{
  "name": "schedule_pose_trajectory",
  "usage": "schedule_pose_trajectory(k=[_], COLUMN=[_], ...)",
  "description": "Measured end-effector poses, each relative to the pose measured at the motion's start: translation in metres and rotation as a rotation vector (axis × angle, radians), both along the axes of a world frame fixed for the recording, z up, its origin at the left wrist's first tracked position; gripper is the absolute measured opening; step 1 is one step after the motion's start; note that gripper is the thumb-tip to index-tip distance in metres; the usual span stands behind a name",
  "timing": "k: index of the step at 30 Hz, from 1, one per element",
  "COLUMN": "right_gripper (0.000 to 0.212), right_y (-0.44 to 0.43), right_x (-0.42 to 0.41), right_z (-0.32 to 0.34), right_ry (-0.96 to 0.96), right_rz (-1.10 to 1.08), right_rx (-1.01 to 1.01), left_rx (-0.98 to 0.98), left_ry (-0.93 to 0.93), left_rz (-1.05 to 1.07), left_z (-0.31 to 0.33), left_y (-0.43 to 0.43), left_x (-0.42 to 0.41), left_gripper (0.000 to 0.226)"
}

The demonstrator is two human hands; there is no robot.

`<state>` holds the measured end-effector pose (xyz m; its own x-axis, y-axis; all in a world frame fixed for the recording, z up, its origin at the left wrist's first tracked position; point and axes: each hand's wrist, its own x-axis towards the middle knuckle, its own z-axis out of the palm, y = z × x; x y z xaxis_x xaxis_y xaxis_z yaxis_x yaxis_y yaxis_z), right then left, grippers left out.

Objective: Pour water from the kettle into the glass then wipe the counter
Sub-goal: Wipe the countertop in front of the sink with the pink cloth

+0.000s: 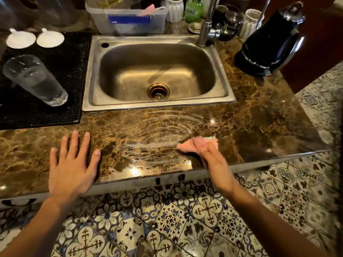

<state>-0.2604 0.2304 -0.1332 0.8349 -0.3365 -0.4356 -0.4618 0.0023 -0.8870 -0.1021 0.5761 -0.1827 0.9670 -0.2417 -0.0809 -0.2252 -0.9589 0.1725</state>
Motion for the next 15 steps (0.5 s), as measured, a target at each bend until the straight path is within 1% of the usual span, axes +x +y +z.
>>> schedule_pose_trajectory(k=[1, 3, 5, 6, 7, 10, 12, 14, 15], right_gripper=[0.032, 0.037, 0.041, 0.042, 0.042, 0.042, 0.04, 0.037, 0.034], right_y=[0.007, 0.017, 0.014, 0.006, -0.006, -0.057, -0.093, -0.125, -0.139], right_x=[0.001, 0.004, 0.011, 0.015, 0.02, 0.031, 0.039, 0.044, 0.047], right_z=[-0.001, 0.0, 0.008, 0.013, 0.019, 0.037, 0.05, 0.06, 0.061], right_ry=[-0.002, -0.026, -0.036, -0.035, -0.043, -0.144, -0.243, -0.268, -0.244], right_rz=[0.02, -0.001, -0.117, -0.18, -0.25, -0.408, -0.447, -0.479, -0.496], right_rx=[0.062, 0.267, 0.531, 0.617, 0.645, 0.533, 0.452, 0.313, 0.193], left_rx=[-0.001, 0.002, 0.003, 0.005, 0.008, 0.024, 0.015, 0.005, 0.003], left_ry=[-0.004, -0.005, -0.004, -0.006, -0.01, -0.021, -0.027, -0.033, -0.035], left_rz=[0.003, 0.004, 0.004, 0.002, -0.001, -0.006, -0.007, -0.01, -0.006], left_z=[0.0, -0.002, -0.001, -0.001, -0.001, -0.001, -0.002, -0.003, -0.003], left_y=[0.0, 0.001, 0.002, 0.002, 0.002, 0.002, 0.003, 0.002, 0.002], left_x=[0.0, 0.001, 0.001, 0.002, 0.002, 0.001, 0.001, 0.0, 0.001], left_gripper=[0.074, 0.073, 0.074, 0.074, 0.074, 0.073, 0.071, 0.07, 0.07])
